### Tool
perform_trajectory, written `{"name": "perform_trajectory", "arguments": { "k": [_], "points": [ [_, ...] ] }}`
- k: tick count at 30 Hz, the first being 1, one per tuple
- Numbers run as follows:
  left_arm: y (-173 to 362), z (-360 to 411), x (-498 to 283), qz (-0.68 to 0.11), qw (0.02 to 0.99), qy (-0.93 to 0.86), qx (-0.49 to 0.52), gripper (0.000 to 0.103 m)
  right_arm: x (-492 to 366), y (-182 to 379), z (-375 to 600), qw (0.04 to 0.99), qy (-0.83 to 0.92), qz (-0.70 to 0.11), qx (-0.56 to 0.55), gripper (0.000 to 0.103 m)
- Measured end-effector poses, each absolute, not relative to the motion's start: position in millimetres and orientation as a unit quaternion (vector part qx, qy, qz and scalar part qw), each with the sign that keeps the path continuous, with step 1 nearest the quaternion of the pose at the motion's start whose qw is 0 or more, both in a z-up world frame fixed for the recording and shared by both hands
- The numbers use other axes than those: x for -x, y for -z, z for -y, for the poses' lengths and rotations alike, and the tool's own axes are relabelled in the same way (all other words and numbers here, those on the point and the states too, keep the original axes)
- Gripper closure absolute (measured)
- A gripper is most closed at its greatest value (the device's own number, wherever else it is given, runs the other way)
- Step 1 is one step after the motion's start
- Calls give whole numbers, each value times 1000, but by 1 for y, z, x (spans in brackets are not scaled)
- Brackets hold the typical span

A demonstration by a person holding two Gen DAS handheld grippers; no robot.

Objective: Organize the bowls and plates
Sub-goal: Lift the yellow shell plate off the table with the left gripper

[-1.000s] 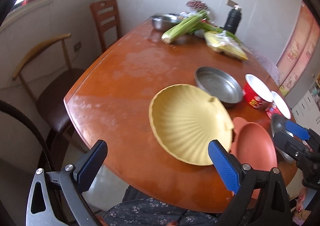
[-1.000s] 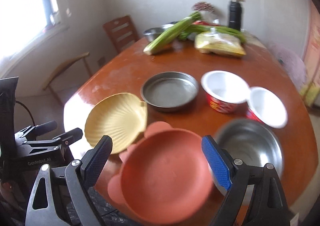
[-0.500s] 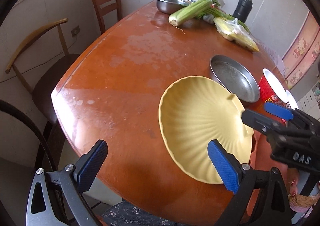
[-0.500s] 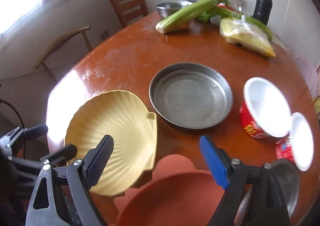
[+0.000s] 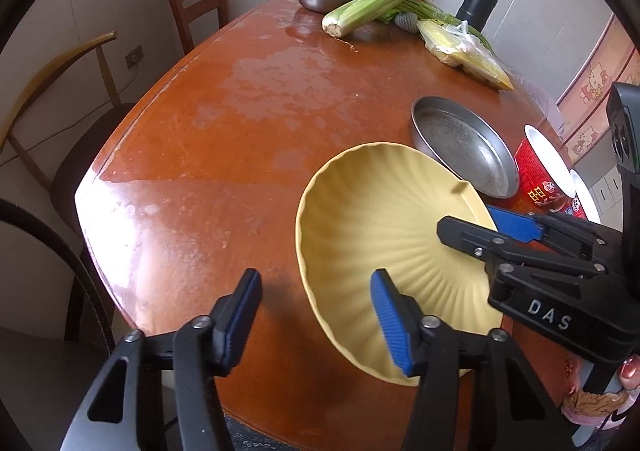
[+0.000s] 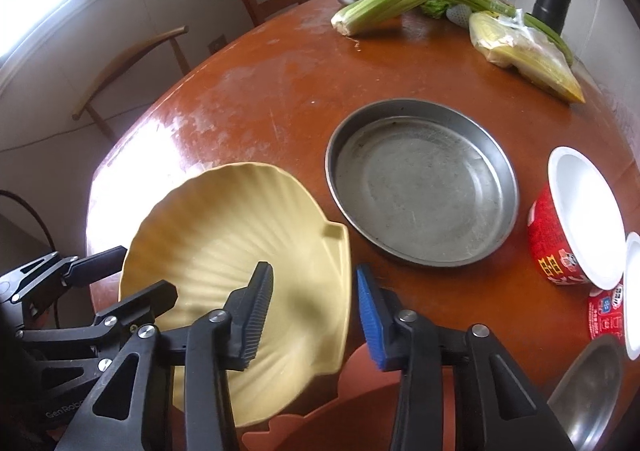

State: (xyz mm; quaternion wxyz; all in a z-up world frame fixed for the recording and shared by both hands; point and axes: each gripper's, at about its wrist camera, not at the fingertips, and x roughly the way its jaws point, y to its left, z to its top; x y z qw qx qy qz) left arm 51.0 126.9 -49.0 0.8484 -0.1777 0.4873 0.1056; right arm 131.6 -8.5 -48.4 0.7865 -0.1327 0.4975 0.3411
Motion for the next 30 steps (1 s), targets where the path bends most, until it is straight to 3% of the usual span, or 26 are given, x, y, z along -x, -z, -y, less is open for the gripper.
{"name": "perform_trajectory", "arguments": {
  "k": [5,30],
  "points": [
    [50,-124,-56,-489,849,-87,183,72,-130,49,6,786,-342,-495,138,63],
    [25,-199,-98,-454,855,-135,214,72,-142,31,-30,776,-347,-521,74,61]
  ]
}}
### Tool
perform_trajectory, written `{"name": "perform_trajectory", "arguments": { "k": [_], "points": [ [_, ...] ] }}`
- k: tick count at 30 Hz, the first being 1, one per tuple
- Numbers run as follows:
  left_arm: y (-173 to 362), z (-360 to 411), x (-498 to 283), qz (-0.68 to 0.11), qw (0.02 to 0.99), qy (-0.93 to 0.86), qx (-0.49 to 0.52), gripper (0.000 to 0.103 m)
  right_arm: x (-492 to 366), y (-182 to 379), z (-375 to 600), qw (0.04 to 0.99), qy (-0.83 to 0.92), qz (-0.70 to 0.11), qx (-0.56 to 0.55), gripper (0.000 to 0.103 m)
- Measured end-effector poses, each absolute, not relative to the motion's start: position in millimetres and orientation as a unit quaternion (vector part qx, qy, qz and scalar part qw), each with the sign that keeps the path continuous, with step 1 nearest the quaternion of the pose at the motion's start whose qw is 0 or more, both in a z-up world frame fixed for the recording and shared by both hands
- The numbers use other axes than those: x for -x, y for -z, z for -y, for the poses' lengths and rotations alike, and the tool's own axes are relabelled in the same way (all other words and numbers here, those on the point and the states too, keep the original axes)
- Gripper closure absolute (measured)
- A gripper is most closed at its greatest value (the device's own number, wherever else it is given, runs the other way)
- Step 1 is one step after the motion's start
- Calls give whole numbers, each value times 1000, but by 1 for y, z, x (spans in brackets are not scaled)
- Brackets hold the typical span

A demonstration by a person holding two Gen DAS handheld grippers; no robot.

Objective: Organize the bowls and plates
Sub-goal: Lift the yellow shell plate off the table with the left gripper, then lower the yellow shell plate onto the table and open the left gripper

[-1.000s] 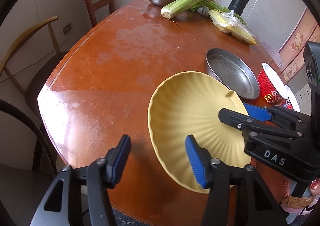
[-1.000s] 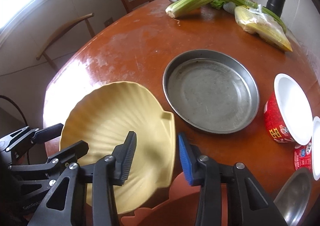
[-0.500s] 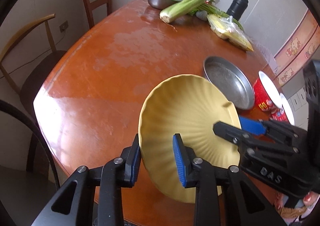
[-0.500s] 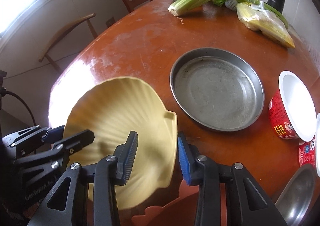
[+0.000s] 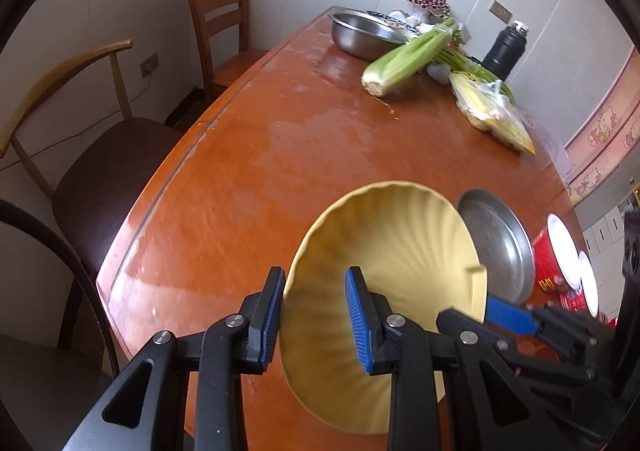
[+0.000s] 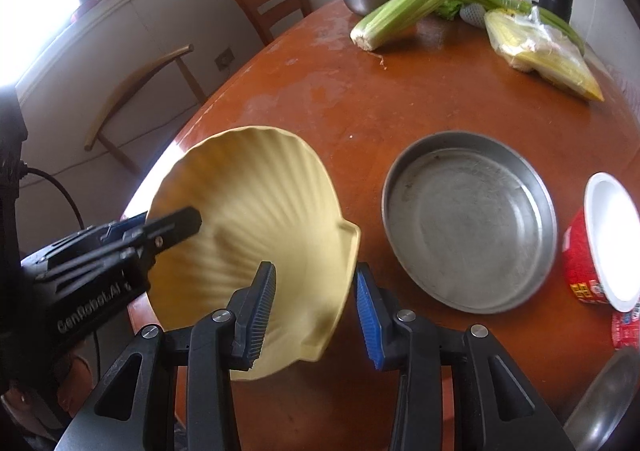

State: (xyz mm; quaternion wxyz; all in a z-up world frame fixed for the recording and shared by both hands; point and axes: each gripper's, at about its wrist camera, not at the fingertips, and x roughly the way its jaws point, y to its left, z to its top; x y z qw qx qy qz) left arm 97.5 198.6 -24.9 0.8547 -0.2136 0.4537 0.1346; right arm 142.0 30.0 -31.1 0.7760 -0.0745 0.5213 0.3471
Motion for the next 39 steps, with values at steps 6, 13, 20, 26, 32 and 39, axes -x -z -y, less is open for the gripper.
{"name": "perform_trajectory", "arguments": {
  "k": [6,13,20,26,32,39],
  "points": [
    [34,-208,-110,-457,852,-132,219,72,-147,45,-35,765,-344,-542,61,61],
    [44,-213,-122,-464,850,-130,212,72,-150,50,-39,764,-340,-545,60,61],
    [43,-215,-122,-457,855,-124,211,71,-151,50,-36,762,-343,-546,57,61],
    [31,-217,-115,-442,864,-128,207,69,-152,43,-30,770,-341,-537,53,61],
    [12,-210,-104,-427,872,-128,201,57,-149,30,-19,781,-338,-522,48,61],
    [-11,-180,-85,-414,884,-102,193,53,-139,8,3,795,-345,-497,37,61]
  ]
}}
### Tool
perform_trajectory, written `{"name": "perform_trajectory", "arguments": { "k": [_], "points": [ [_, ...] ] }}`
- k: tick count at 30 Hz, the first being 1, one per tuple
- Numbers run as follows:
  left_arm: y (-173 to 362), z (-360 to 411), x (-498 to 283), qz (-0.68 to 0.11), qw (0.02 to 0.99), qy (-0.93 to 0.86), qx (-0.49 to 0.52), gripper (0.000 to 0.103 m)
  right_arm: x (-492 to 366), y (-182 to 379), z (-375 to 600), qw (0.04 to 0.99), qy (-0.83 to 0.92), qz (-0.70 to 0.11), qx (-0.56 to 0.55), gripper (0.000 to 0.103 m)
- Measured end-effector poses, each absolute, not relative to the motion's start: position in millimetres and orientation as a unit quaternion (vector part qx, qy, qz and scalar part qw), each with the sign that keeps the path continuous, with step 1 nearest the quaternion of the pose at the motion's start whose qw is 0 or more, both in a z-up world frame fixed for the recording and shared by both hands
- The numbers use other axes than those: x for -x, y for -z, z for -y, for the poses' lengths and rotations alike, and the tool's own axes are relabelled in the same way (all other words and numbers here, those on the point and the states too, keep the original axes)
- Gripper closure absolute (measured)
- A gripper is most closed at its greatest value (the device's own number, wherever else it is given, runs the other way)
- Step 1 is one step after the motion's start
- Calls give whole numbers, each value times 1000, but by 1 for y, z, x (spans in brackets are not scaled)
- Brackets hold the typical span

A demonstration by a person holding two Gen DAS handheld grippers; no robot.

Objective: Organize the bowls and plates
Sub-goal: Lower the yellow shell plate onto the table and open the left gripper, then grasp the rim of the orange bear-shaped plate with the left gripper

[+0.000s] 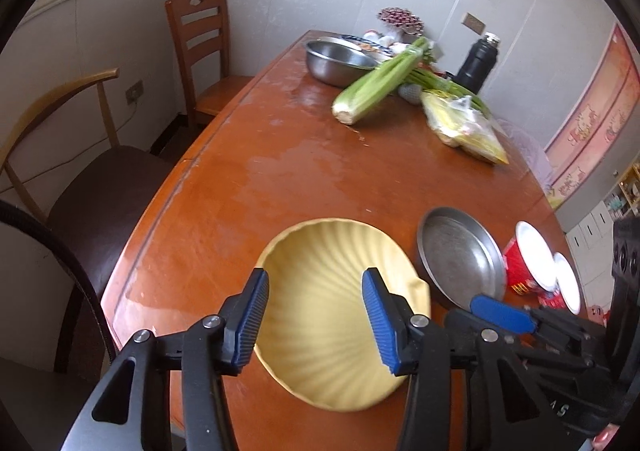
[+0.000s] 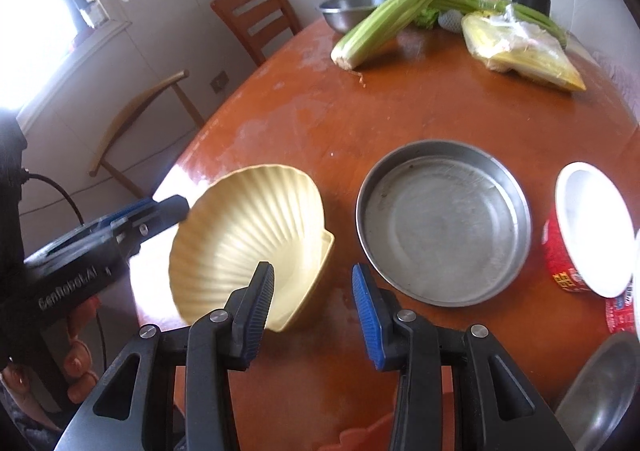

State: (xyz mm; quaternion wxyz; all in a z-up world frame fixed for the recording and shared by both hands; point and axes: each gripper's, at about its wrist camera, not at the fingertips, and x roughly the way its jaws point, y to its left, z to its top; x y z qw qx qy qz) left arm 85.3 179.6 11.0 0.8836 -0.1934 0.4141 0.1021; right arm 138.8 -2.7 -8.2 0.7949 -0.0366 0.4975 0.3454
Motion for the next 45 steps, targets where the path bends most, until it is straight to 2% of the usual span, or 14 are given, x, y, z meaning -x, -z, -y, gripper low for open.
{"name": "perform_trajectory", "arguments": {
  "k": [5,16,45],
  "points": [
    [-19,-157,-74,-410,889,-85,186,50,-125,-9,27,809,-346,-474,39,59],
    [-13,-105,-54,-431,886,-57,162,49,-104,-20,80,823,-334,-459,25,57],
    [16,-18,-50,-469,875,-13,119,49,-34,20,181,828,-282,-483,39,57]
  ]
}}
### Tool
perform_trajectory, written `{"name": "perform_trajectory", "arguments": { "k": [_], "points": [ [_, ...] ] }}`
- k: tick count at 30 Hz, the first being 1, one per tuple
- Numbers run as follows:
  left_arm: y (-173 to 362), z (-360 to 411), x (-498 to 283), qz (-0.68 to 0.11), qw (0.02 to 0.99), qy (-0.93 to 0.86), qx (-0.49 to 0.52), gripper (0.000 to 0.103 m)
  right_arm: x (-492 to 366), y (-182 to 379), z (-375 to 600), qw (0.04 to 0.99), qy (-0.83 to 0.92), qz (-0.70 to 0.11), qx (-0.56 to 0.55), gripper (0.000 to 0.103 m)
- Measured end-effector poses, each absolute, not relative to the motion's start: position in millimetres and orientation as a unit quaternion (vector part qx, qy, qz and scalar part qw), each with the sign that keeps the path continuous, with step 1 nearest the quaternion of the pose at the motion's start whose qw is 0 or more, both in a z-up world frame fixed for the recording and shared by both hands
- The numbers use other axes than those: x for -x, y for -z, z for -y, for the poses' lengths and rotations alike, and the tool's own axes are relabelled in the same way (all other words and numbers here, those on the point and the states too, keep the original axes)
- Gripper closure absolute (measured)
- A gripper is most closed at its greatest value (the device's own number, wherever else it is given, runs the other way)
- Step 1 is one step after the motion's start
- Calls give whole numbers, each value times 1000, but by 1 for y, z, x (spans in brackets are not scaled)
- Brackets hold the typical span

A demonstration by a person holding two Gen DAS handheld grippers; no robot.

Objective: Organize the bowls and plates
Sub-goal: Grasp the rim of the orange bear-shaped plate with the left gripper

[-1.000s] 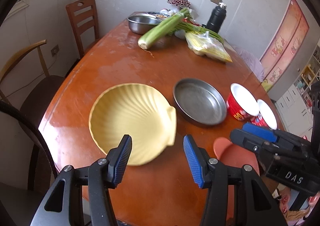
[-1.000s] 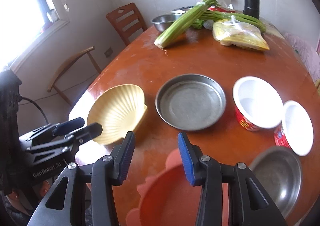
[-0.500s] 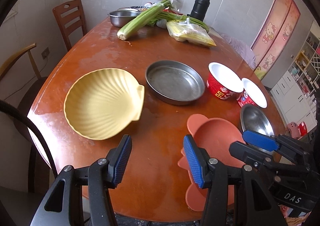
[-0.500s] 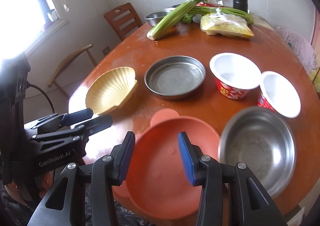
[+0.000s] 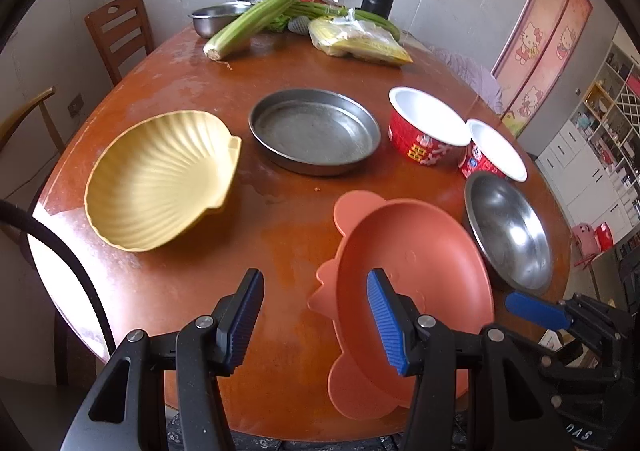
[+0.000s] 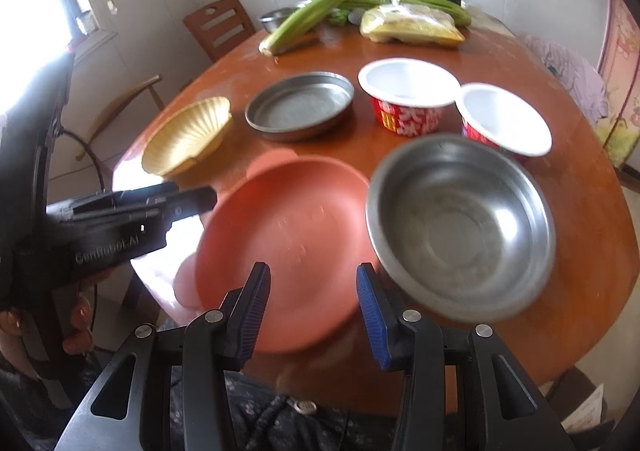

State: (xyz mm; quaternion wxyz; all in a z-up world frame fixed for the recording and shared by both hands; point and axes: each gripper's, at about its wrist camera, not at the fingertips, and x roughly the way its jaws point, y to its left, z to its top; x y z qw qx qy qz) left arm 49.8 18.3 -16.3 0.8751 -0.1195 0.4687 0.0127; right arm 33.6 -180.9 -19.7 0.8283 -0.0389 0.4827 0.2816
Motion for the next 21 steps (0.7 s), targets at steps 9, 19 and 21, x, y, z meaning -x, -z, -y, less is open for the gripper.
{"name": "perform_trajectory", "arguments": {
  "k": [9,19,21],
  "points": [
    [24,-13,-54,-480,870,-7,112,49,-32,41,192,825,-258,-502,32,57],
    [33,-10,-58,-487,867,-4,107,49,-47,53,186,821,-262,-508,19,57],
    [35,-9,-59,-488,866,-2,109,49,-48,54,184,821,-261,-508,19,57]
  ]
}}
